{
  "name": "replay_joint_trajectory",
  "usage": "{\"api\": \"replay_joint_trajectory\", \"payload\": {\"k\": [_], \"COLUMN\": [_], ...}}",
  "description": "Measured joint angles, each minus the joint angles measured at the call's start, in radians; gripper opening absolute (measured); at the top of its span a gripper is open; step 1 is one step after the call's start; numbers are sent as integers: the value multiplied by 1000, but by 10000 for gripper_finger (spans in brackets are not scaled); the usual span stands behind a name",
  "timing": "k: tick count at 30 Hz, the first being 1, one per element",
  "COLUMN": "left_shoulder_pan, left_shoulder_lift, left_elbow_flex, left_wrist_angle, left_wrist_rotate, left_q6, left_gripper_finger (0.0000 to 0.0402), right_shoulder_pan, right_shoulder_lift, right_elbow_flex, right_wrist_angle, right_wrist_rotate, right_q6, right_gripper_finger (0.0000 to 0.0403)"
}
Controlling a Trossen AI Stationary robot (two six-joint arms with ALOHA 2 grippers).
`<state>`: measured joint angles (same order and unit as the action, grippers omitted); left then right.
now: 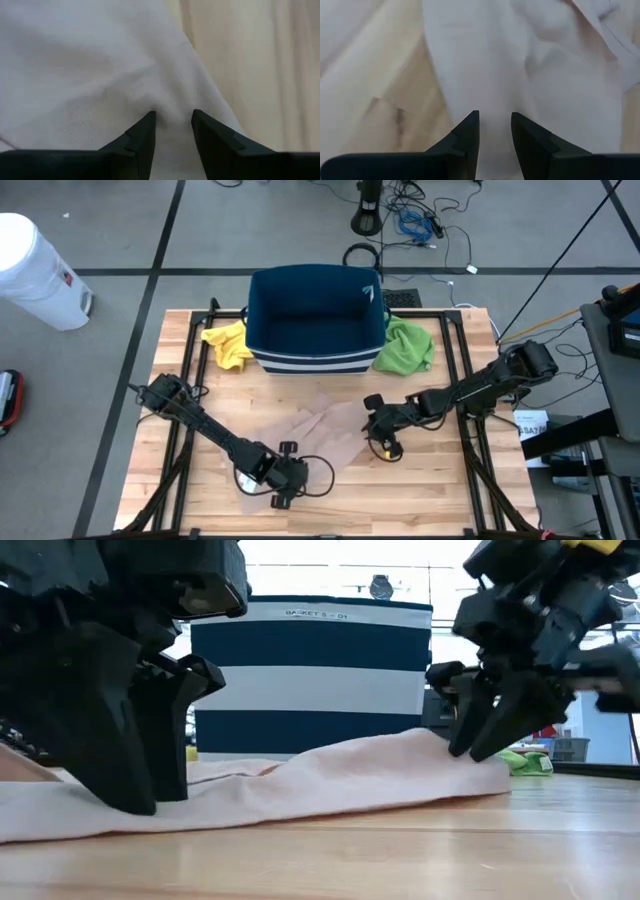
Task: Fold towel
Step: Fold the brown towel
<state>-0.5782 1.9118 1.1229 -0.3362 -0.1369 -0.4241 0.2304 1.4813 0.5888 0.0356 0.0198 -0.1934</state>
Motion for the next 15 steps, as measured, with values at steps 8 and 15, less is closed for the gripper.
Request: {"api": "replay_joint_trajectory", "payload": {"k": [8, 15], "left_shoulder_pan": [-3, -3], "left_shoulder_lift": [0, -7], "left_elbow_flex": [0, 0], "left_wrist_angle": [50, 39], "left_wrist_rotate": [56, 55], "left_q6": [-4, 7], "left_gripper_finger": [137, 137], "right_shoulder_pan": [-26, 4], "right_shoulder_lift": [14, -88], "right_elbow_flex": [0, 0], "right_wrist_angle": [-63, -67], "right_wrist_rotate": [-56, -104], "right_q6": [31, 65], "right_gripper_finger": [100, 100]}}
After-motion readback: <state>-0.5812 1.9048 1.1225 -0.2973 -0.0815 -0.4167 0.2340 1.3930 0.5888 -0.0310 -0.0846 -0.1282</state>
